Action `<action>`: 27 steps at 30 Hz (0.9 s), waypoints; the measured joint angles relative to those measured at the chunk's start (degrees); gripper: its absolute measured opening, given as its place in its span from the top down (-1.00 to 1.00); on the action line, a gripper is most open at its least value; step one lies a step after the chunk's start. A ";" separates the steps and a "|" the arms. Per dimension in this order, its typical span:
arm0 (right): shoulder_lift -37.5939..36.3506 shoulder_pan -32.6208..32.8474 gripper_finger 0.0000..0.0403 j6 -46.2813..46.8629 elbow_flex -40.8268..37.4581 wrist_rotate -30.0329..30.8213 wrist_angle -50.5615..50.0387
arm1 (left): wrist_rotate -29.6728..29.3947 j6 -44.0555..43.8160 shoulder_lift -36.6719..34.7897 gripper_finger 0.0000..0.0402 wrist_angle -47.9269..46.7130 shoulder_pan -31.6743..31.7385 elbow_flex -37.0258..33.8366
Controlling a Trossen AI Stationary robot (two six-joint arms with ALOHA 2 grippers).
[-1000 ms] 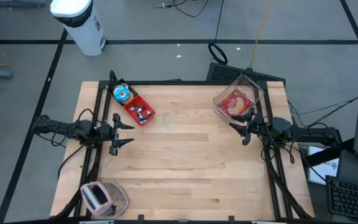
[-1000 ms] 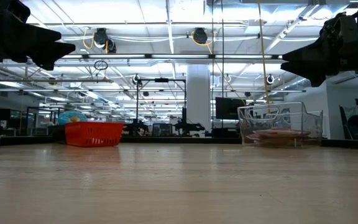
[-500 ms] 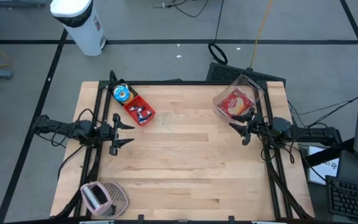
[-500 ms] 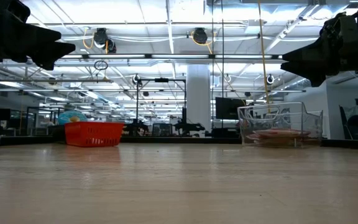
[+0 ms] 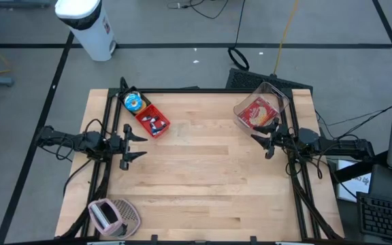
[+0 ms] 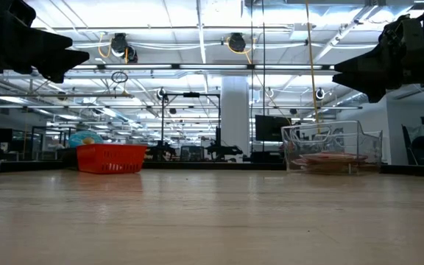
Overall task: Pick & Place Food Item
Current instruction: Return to Home Position
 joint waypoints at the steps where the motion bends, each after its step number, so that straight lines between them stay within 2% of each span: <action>1: 0.02 0.00 0.15 -0.02 0.00 0.00 0.02 | 0.01 0.00 0.00 -0.22 0.00 0.00 0.00; 27: 0.02 -0.02 0.14 -0.01 0.00 0.00 0.02 | -0.01 0.00 0.02 -0.22 0.00 0.00 0.02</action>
